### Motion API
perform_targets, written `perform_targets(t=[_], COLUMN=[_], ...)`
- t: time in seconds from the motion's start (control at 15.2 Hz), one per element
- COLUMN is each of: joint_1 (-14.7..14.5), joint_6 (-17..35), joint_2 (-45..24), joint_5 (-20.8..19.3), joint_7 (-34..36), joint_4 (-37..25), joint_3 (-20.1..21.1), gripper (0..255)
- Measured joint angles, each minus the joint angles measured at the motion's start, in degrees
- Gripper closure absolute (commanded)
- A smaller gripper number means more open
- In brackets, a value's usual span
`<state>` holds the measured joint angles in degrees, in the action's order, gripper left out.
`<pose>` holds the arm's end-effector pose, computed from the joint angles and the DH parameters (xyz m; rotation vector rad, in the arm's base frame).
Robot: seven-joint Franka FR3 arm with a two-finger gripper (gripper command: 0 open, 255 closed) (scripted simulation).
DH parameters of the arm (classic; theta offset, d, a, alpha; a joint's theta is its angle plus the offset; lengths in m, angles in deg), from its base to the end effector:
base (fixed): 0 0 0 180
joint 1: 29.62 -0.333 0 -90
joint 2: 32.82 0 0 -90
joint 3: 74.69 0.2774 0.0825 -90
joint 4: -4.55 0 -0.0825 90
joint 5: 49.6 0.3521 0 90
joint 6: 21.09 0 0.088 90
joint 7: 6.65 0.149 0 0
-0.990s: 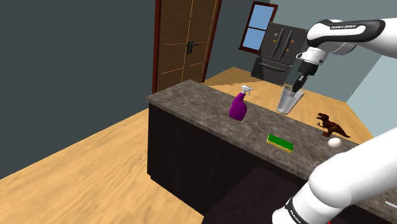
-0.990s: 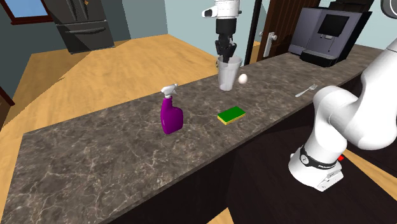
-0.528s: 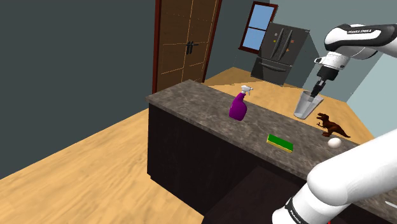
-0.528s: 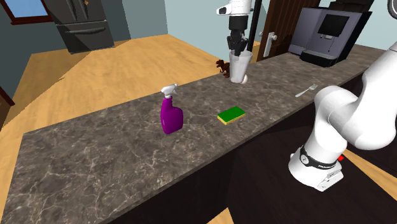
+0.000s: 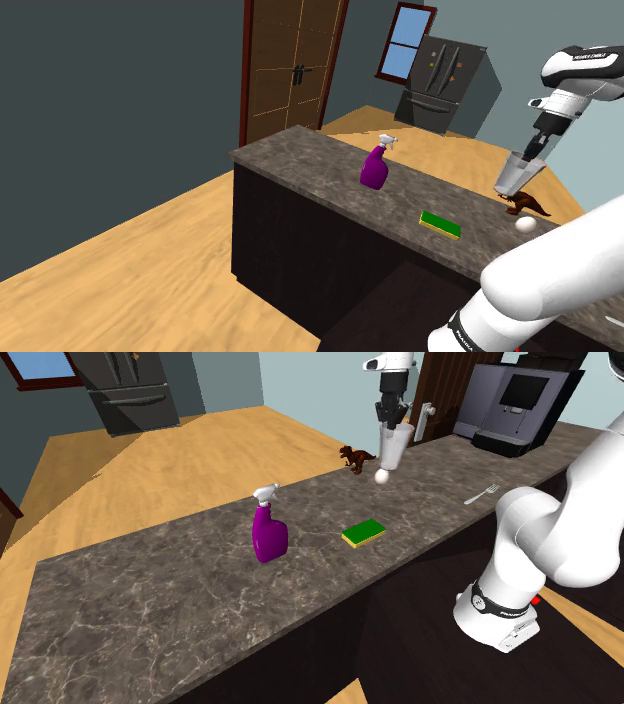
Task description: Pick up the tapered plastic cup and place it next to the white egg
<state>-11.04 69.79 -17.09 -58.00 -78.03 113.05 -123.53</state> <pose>0.1347 -0.4430 0.4885 -3.0017 -0.1684 -0.0166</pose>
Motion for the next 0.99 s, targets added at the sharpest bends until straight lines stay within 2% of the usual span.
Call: perform_targets(t=[0.2,0.46,0.99], joint_1=[0.81,1.54,1.8], joint_6=[-0.21,0.65,6.49], joint_2=[-2.06,-7.34,-8.58], joint_5=[0.37,3.06,3.71], joint_7=[-5.02,-12.66,-14.04], joint_4=[-2.01,-4.88,0.15], joint_3=[-3.84,-9.88,-11.18], gripper=[255,255,255])
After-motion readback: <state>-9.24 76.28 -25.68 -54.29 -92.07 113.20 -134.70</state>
